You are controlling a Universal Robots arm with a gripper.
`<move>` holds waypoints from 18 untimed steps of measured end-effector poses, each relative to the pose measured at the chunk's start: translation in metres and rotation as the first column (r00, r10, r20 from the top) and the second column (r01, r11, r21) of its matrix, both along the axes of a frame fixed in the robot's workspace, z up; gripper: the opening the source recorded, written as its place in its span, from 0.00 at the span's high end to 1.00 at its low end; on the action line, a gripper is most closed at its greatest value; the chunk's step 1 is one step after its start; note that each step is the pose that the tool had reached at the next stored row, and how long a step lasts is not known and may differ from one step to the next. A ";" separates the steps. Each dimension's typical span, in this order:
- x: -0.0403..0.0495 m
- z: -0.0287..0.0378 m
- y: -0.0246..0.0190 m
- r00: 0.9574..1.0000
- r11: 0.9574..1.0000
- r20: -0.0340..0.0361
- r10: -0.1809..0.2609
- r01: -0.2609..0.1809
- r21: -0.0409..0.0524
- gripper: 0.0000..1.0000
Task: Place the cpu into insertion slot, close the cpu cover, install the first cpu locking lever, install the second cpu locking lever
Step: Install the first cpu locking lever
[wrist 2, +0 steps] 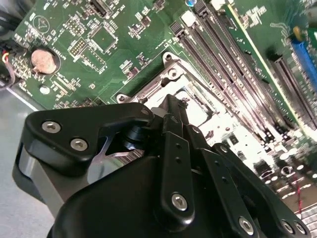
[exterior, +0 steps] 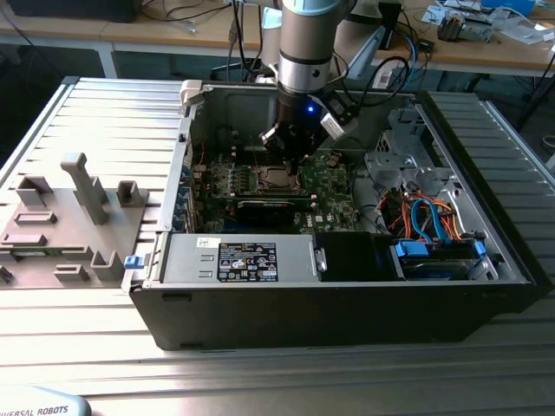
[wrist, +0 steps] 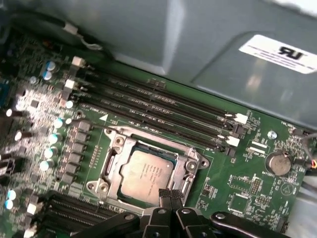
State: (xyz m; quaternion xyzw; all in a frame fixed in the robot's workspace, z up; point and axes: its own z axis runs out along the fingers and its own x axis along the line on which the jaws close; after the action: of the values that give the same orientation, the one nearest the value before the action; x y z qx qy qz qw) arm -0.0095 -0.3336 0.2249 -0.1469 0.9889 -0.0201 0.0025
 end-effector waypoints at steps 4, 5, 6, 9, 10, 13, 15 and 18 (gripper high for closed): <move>0.0000 -0.0010 0.0000 0.998 0.998 0.000 -0.063 0.063 0.000 0.89; 0.0000 -0.0011 0.0000 0.997 0.997 0.000 -0.077 0.077 0.000 0.89; 0.0000 -0.0014 0.0000 0.995 0.995 0.000 -0.097 0.097 0.000 0.89; 0.0000 -0.0018 0.0000 0.991 0.991 0.000 -0.132 0.132 0.000 0.89; 0.0000 -0.0018 0.0000 0.990 0.990 0.000 -0.139 0.139 0.000 0.89; 0.0000 -0.0022 0.0000 0.986 0.986 0.000 -0.168 0.168 0.000 0.89; 0.0000 -0.0024 0.0000 0.984 0.984 0.000 -0.180 0.180 0.000 0.89; 0.0000 -0.0027 0.0000 0.980 0.980 0.000 -0.199 0.199 0.000 0.89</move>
State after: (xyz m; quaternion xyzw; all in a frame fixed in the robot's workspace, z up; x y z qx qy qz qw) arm -0.0095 -0.3336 0.2222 -0.0474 0.9987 -0.0203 0.0005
